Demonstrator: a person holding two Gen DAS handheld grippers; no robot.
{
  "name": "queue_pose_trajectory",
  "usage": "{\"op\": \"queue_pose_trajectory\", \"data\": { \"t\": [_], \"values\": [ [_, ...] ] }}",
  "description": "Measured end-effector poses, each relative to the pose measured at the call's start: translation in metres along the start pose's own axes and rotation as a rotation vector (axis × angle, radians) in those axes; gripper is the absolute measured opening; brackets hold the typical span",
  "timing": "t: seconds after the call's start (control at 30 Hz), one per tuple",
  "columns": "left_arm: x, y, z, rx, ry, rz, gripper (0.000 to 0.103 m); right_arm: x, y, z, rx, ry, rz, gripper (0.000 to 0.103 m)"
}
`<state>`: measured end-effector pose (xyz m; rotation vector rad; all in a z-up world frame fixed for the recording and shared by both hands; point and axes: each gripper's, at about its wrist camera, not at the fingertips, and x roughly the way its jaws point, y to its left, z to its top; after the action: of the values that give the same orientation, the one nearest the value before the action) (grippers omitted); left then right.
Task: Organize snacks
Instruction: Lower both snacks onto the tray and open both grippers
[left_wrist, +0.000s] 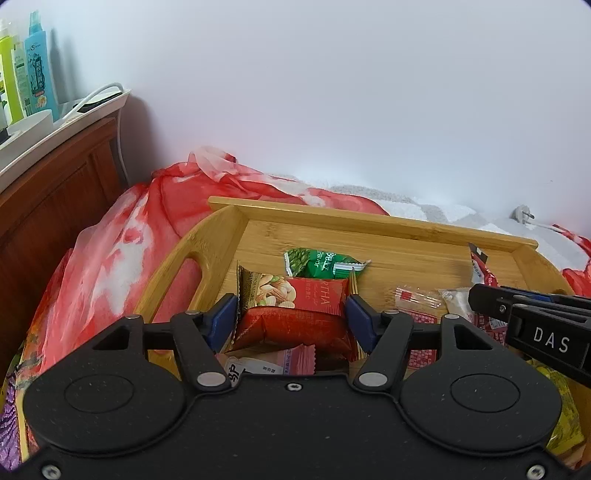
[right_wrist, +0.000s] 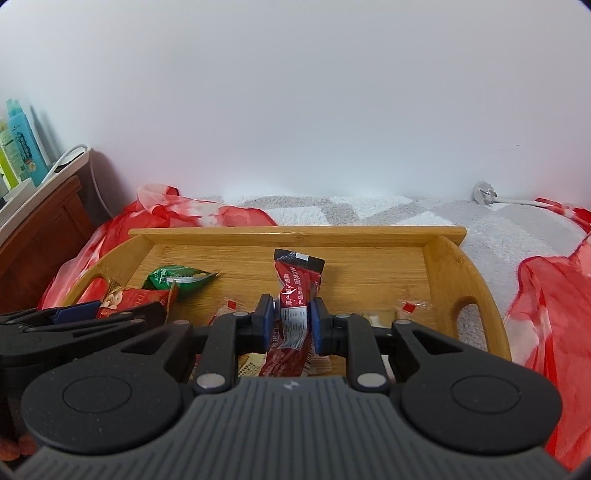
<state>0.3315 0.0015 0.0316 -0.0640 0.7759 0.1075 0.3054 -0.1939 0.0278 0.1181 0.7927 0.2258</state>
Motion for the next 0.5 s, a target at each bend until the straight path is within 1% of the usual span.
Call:
{"op": "queue_pose_trajectory", "data": {
  "t": [0.07, 0.13, 0.17, 0.2, 0.3, 0.37, 0.5],
  "values": [
    [0.000, -0.001, 0.001, -0.002, 0.005, 0.001, 0.064, -0.001, 0.000, 0.000, -0.001, 0.004, 0.000, 0.035],
    [-0.002, -0.001, 0.001, -0.010, 0.009, -0.003, 0.066, -0.002, 0.000, 0.001, 0.001, 0.004, 0.004, 0.037],
    [-0.003, 0.000, 0.002, -0.014, 0.009, -0.002, 0.066, -0.003, 0.000, 0.001, 0.001, 0.005, 0.006, 0.043],
    [-0.004, 0.000, 0.002, -0.017, 0.008, 0.002, 0.067, -0.003, 0.000, 0.001, 0.000, 0.005, 0.005, 0.046],
    [-0.007, 0.000, 0.001, -0.002, 0.014, 0.008, 0.069, -0.008, -0.001, -0.001, 0.001, 0.003, 0.007, 0.049],
    [-0.011, -0.001, 0.000, 0.009, 0.014, 0.011, 0.073, -0.010, -0.001, -0.003, -0.006, 0.003, 0.003, 0.050],
    [-0.021, -0.004, 0.001, 0.032, -0.012, 0.006, 0.087, -0.014, -0.001, -0.004, -0.013, 0.003, -0.003, 0.056]
  ]
}}
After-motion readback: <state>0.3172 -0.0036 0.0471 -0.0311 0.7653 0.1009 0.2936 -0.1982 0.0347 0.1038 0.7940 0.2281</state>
